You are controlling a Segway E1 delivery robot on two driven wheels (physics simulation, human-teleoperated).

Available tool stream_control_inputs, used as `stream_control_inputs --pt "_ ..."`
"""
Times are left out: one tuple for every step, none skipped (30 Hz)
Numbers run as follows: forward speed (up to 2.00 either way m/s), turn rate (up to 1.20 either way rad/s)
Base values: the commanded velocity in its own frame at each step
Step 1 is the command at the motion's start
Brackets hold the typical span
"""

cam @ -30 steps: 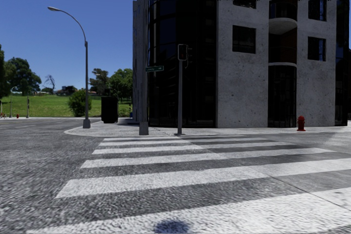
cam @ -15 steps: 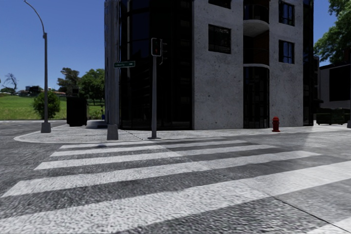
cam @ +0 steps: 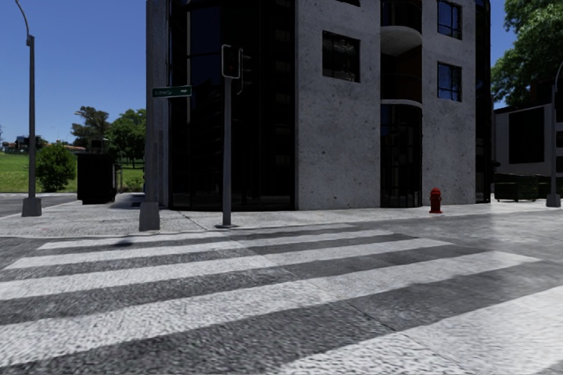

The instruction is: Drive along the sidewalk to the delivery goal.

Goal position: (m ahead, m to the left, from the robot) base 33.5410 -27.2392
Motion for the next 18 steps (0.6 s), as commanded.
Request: stream_control_inputs --pt "2.0 0.0" --pt "2.0 0.0" --pt "2.0 0.0" --pt "2.0 0.0" --pt "2.0 0.0" --pt "2.0 0.0" --pt "2.0 0.0" --pt "2.0 0.0" --pt "2.0 0.0" --pt "2.0 0.0" --pt "2.0 0.0" --pt "2.0 0.0" --pt "2.0 0.0" --pt "2.0 0.0" --pt "2.0 0.0" --pt "2.0 0.0" --pt "2.0 0.0" --pt "2.0 0.0"
